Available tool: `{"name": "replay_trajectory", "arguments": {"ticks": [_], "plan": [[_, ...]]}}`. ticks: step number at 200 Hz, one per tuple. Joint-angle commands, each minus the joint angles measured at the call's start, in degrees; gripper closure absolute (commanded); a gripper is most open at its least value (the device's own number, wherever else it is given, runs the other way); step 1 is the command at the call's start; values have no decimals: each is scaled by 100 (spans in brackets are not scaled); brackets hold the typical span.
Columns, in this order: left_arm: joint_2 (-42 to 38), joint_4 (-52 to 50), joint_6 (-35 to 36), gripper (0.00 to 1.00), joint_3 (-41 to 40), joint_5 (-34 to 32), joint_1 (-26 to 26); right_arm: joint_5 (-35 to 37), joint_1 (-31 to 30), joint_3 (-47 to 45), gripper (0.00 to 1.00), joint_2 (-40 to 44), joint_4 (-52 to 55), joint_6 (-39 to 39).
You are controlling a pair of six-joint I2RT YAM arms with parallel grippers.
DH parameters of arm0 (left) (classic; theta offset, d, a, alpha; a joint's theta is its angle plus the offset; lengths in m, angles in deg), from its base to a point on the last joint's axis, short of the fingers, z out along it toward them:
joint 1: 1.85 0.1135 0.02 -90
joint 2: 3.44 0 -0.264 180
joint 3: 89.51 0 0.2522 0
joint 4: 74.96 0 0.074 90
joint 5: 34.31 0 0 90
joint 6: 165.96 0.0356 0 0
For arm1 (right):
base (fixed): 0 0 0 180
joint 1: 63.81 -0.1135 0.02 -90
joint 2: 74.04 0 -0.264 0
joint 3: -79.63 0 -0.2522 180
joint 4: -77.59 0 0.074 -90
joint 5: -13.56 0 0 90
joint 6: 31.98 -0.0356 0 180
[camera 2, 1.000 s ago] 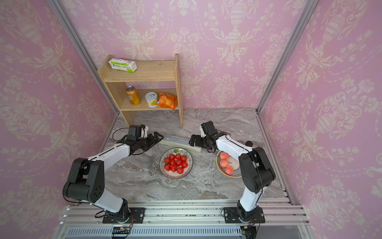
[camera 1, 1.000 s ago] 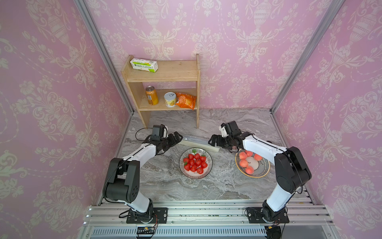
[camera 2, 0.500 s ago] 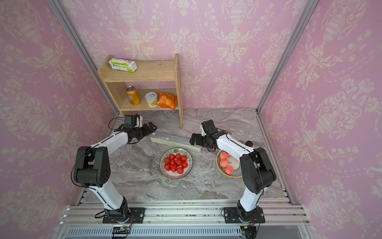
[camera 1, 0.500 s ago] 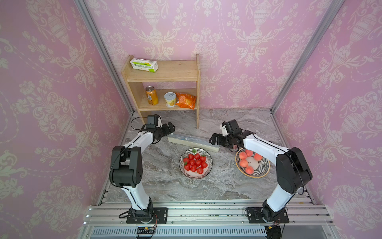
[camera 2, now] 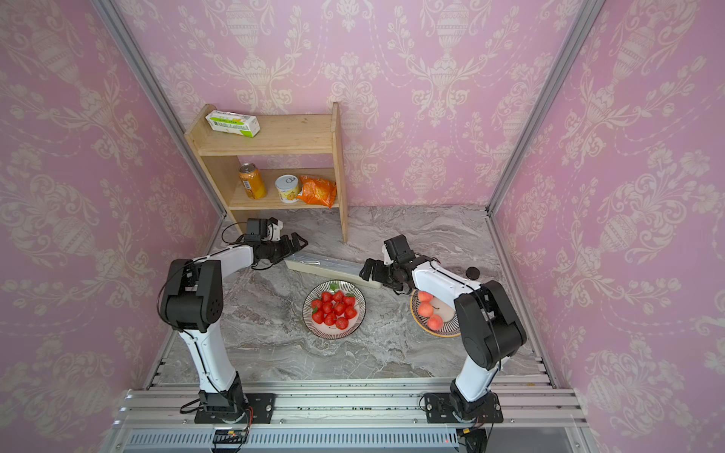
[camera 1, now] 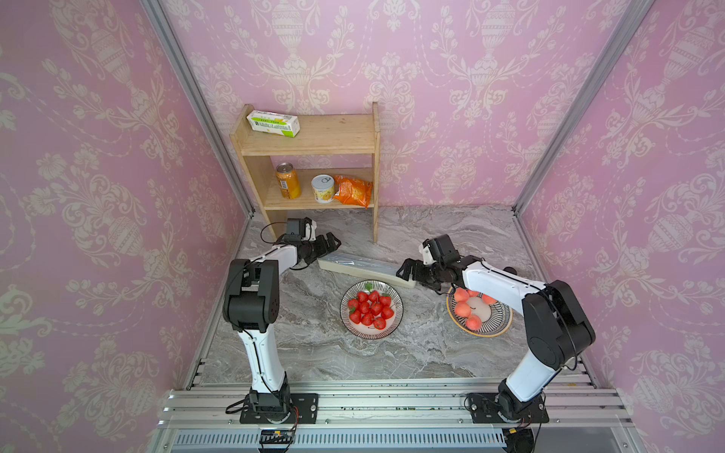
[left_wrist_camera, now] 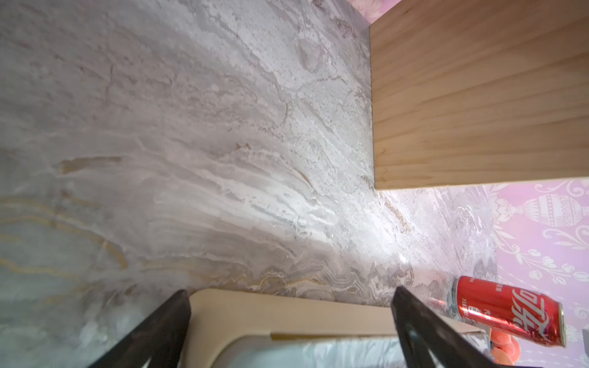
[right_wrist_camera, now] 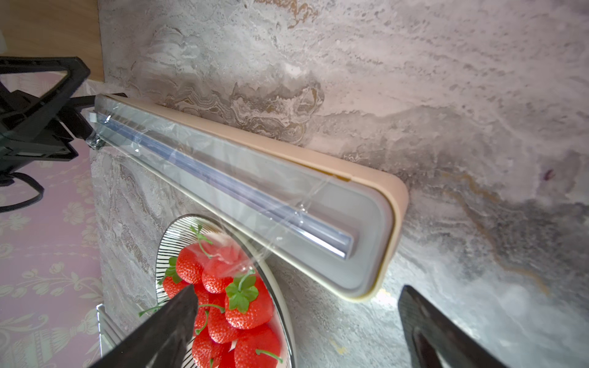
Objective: Wrap the plate with plastic wrap
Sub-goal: Adjust the plastic wrap cutting box at the center of the board.
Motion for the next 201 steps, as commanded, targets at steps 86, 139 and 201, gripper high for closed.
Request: {"name": "replay_trajectory", "arguments": {"ticks": [86, 139, 201], "plan": [[-1861, 632, -805, 1, -1937, 149, -182, -512, 295, 1021, 0, -762, -139, 419], [-2525, -228, -395, 1, -1928, -874, -160, 368, 311, 1162, 0, -545, 338, 863], [-1816, -776, -901, 6, -1024, -702, -52, 1007, 290, 1243, 8, -21, 979, 2748]]}}
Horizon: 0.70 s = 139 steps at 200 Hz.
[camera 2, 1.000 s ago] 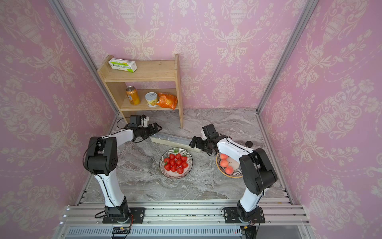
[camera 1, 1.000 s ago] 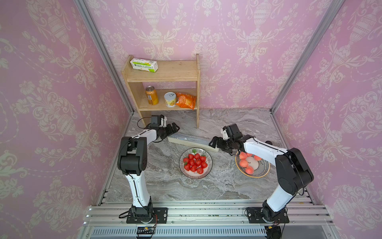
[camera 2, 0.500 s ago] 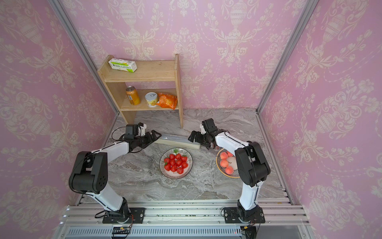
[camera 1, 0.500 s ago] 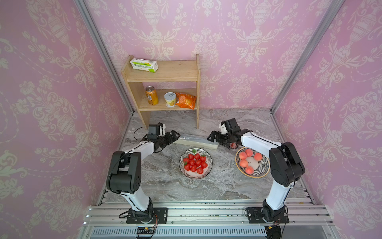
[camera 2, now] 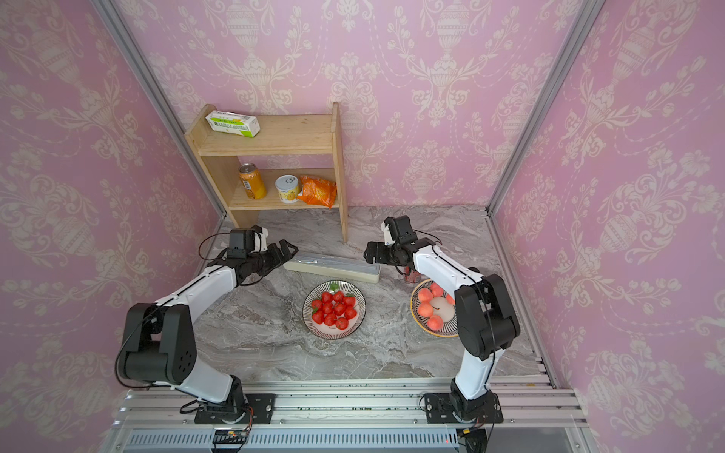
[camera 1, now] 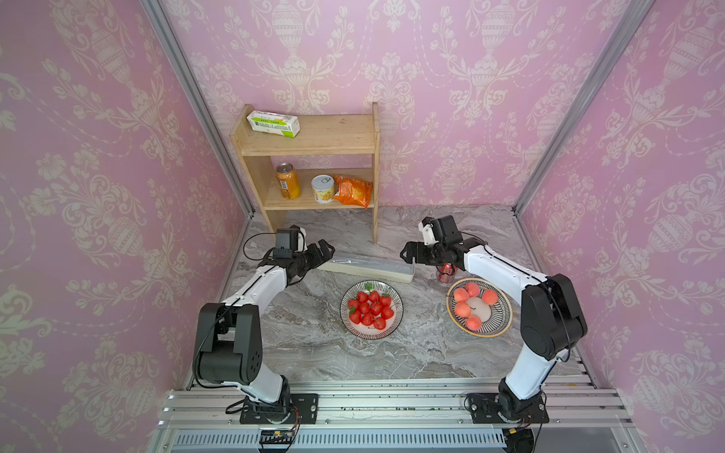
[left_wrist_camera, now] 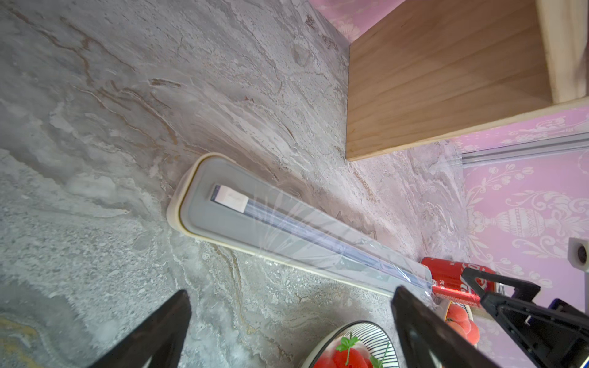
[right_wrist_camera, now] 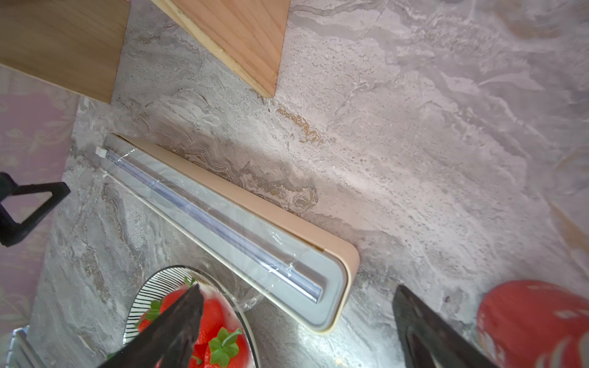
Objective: Wrap the plate with plastic wrap
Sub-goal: Adjust the plastic wrap cutting box at the center of the board.
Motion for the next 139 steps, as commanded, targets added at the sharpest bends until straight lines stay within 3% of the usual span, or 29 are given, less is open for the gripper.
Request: {"name": "replay_trajectory", "arguments": {"ticks": [1, 91, 139], "plan": [[356, -354, -235, 6, 277, -83, 56, 399, -22, 74, 8, 213, 472, 1023], [1086, -210, -571, 46, 799, 206, 119, 325, -39, -272, 13, 517, 212, 1059], [1190, -178, -600, 53, 801, 298, 108, 386, -62, -313, 13, 521, 185, 999]]}}
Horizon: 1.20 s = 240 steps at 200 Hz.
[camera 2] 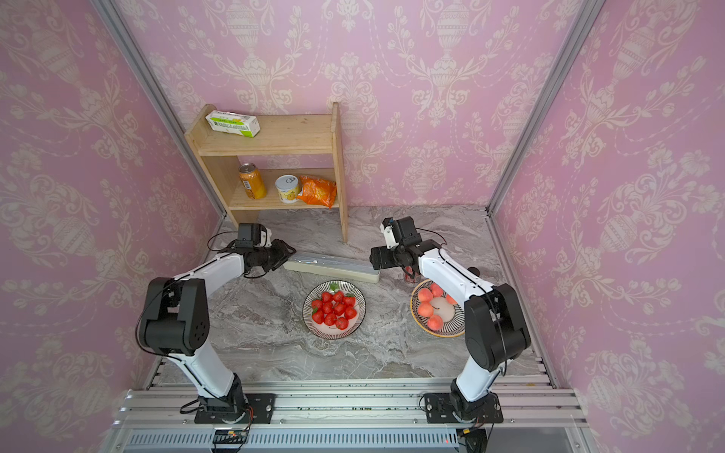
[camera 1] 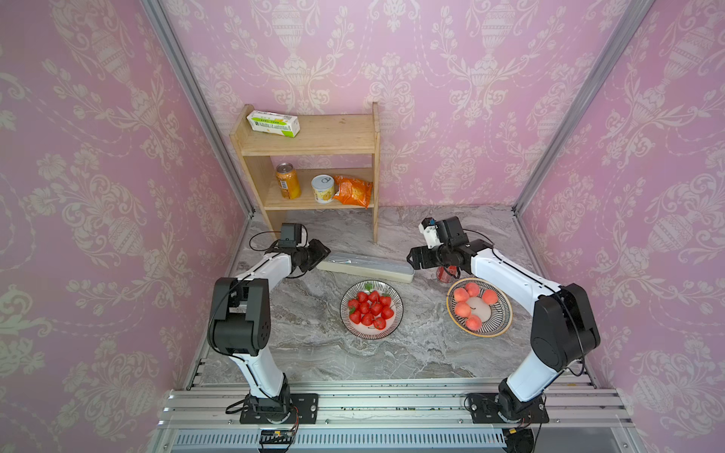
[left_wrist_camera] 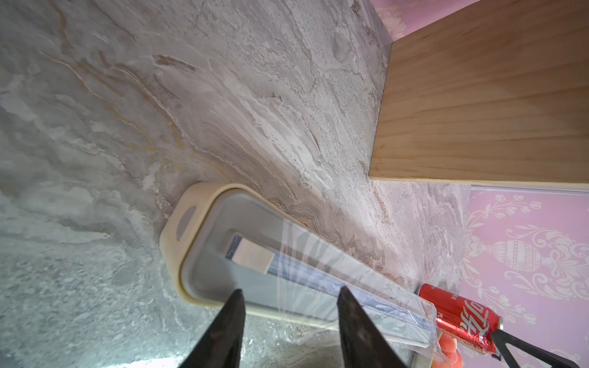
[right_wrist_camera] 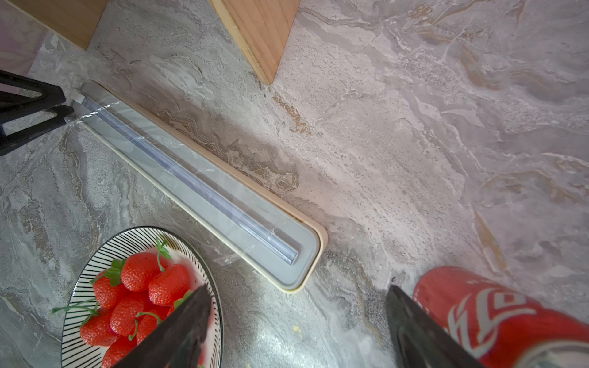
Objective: Wrap the plate with plastic wrap
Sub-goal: Adjust the plastic wrap cutting box at the center of the board, then pull the plastic wrap from the plastic wrap cutting box.
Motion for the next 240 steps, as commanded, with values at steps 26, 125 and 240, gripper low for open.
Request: {"name": "replay_trajectory", "arguments": {"ticks": [26, 125, 240], "plan": [[153, 62, -98, 58, 79, 232, 14, 84, -53, -83, 13, 77, -74, 28], [166, 271, -186, 88, -56, 410, -54, 345, -358, 405, 13, -192, 352, 1752], [-101, 256, -233, 100, -99, 331, -83, 348, -783, 1473, 20, -1350, 755, 3603]]}}
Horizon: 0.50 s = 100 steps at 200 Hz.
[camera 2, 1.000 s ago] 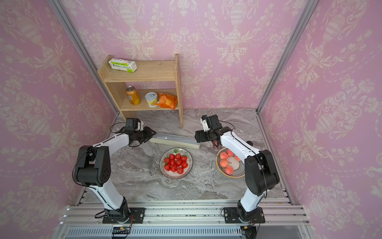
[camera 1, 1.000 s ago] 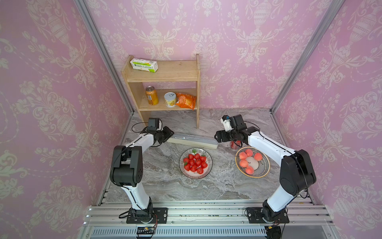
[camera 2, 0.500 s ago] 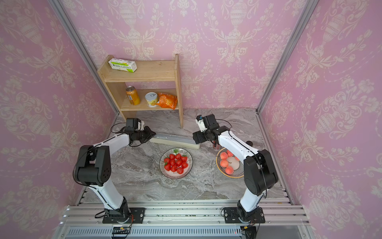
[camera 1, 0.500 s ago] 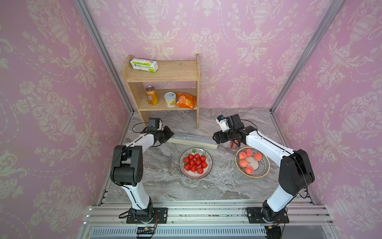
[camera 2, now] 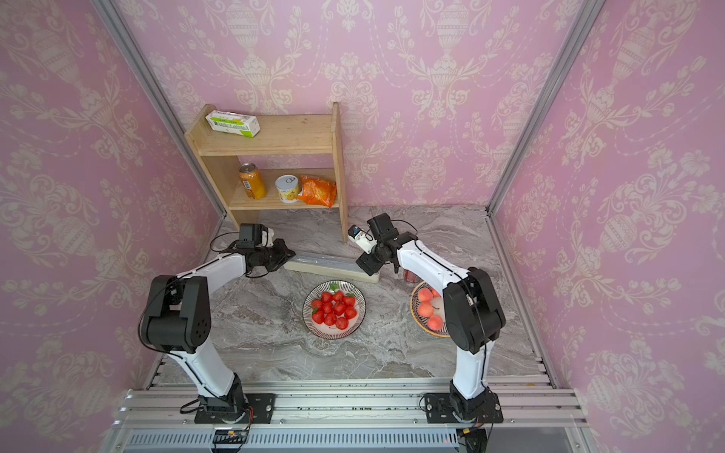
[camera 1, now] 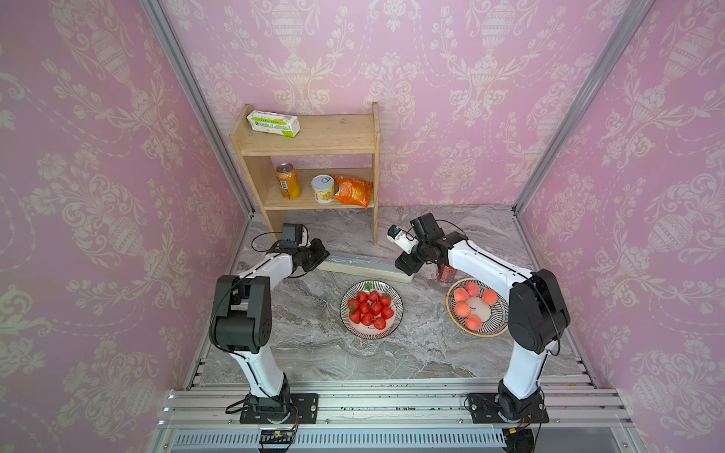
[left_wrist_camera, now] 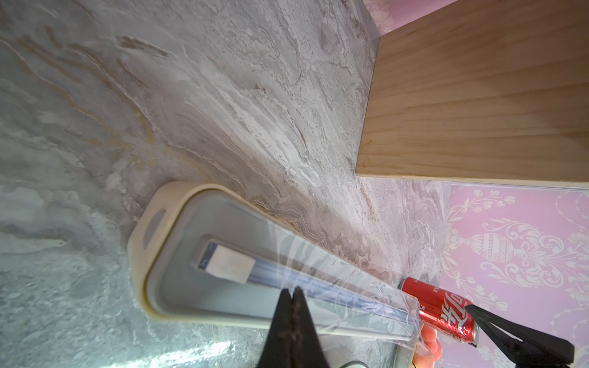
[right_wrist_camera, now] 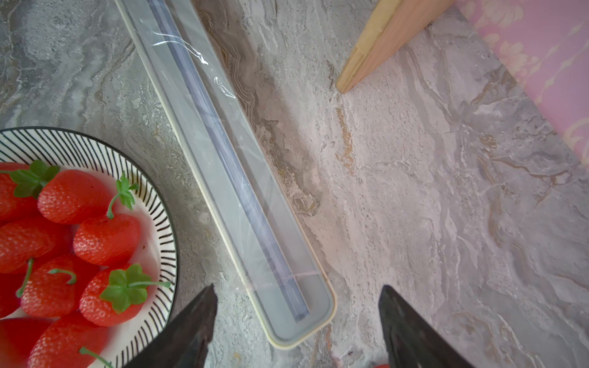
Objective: Wrap the plate with plastic wrap
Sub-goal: Pull the plastic wrap from the plastic wrap cutting box.
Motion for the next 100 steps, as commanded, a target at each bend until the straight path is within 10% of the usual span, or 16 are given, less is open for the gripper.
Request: {"name": "replay_trajectory", "arguments": {"ticks": [1, 100], "plan": [[-189, -5, -20, 100, -77, 23, -44, -6, -123, 243, 20, -243, 177, 204], [-235, -67, 9, 100, -57, -52, -52, 296, -188, 580, 46, -790, 273, 77]]}}
